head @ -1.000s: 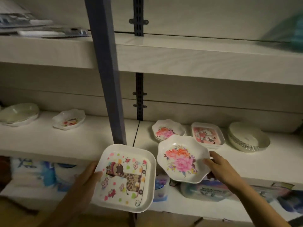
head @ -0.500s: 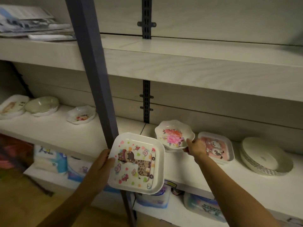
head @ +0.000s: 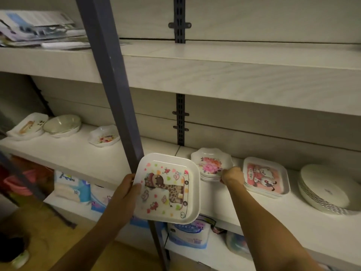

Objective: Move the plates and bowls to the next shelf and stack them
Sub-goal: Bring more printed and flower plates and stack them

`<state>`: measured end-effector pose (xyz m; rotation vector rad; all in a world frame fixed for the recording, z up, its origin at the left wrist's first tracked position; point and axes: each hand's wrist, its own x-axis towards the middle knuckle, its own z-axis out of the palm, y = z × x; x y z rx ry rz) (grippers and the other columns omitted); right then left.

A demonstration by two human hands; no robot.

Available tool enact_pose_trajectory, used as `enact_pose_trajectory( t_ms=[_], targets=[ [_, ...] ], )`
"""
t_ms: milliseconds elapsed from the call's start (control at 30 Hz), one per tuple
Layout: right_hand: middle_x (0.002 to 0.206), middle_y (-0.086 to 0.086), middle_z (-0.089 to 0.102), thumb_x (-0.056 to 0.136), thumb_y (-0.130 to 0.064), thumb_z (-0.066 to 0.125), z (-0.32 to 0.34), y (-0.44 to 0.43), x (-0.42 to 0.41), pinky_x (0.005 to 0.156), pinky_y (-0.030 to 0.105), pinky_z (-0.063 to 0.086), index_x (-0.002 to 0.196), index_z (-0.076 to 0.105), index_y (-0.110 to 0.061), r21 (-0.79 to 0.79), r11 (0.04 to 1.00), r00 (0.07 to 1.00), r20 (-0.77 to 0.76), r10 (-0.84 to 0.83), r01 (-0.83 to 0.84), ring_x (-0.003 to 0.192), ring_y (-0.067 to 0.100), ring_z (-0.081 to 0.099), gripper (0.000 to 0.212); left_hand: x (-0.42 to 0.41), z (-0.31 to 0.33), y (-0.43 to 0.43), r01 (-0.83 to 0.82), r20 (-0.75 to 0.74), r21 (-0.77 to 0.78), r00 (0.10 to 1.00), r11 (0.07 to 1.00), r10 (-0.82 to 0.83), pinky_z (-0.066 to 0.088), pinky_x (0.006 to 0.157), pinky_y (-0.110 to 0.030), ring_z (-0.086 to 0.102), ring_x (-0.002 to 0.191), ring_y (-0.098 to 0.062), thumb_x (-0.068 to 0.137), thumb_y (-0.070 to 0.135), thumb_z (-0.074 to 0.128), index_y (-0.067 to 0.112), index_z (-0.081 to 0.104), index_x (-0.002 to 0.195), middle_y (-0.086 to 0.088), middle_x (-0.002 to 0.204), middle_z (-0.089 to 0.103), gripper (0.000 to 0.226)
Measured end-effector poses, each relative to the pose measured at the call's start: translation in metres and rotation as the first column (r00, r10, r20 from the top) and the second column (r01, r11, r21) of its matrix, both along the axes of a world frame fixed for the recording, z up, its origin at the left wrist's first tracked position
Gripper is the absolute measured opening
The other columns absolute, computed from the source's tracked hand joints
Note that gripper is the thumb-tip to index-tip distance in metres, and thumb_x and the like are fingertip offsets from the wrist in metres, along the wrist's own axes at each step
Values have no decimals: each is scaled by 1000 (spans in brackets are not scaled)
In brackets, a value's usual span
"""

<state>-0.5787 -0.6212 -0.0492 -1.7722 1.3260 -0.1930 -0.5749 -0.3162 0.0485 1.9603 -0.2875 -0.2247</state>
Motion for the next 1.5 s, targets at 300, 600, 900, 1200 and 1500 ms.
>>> enact_pose_trajectory(
  t_ms=[300,600,900,1200,1500],
  targets=[
    [60,1,59,96,-33,43,10,10,-39,80,34,51,67,58,-12,29,983,984,17,179,-180,74,24,62,40,0,1,-7,156,23,-79,988,985,-155,41,73,-18,51,91,-14,97,16,39,36,46,84,10,90,54,25],
    [86,7,74,94,-32,47,40,10,-119,85,38,54,94,60,-14,-99,915,920,-72,386,-392,80,22,71,22,5,-23,-52,262,-35,-101,963,960,-267,41,59,5,51,93,-15,97,19,40,38,46,84,7,93,55,24],
    [106,-6,69,93,-42,42,85,-14,-218,85,34,52,112,58,-27,-233,795,814,-338,473,-560,94,17,64,29,-18,-38,-142,235,-131,-31,963,972,-237,48,38,-13,61,65,-9,98,20,37,20,49,97,3,78,61,12],
    [91,-19,52,94,-45,38,95,-76,-282,75,22,44,112,55,-33,-313,693,744,-453,492,-649,84,8,54,27,-31,-66,-257,198,-80,-45,976,979,-201,47,66,-26,57,82,-20,98,15,36,4,55,117,3,84,58,29],
    [89,-21,53,93,-45,39,95,-100,-295,81,26,46,108,56,-36,-288,730,769,-405,494,-620,94,11,59,24,-22,-88,-336,136,-7,236,990,962,-138,45,85,-40,57,105,-40,98,13,35,-10,58,109,-29,113,61,34]
  ],
)
